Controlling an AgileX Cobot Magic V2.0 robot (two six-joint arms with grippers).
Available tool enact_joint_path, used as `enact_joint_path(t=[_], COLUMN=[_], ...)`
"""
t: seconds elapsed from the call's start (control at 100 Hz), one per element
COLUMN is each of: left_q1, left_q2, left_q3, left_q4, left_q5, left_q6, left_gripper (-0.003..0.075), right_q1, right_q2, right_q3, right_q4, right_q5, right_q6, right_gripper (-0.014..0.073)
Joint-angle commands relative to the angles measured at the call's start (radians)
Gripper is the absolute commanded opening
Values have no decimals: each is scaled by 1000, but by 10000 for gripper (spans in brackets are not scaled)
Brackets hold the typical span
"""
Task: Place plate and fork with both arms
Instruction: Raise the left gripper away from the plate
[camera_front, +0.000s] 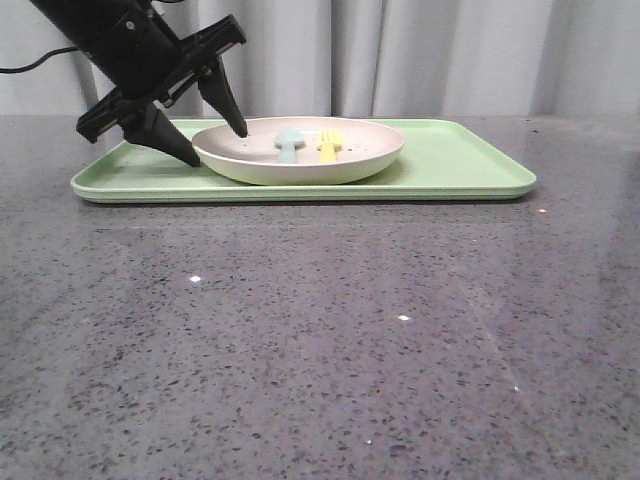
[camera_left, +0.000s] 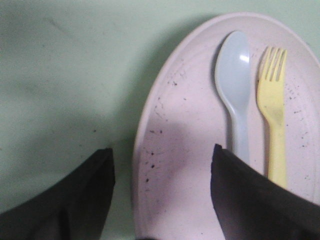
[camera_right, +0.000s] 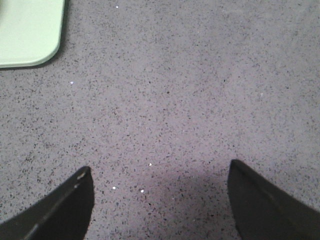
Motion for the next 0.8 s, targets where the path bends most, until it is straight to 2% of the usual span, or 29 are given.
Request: enact_joint_path(t=[0.0, 0.15, 0.56, 0.79], left_q1=[5, 31, 127, 139], left_q2=[-68, -105, -295, -454], left_q3=[-22, -22, -18, 92], left_q4=[2, 43, 295, 462], left_q5=[-4, 29, 180, 196], left_q6=[-11, -11, -11, -52], left_gripper=[441, 441, 441, 441], right_q1=[-4, -4, -4, -4], right_q2=[12, 12, 12, 12], right_q3=[-36, -36, -36, -36], right_q4=[-9, -9, -9, -9], right_q5=[-44, -36, -37, -38], right_q6=[-3, -3, -3, -3], right_gripper=[555, 555, 555, 555])
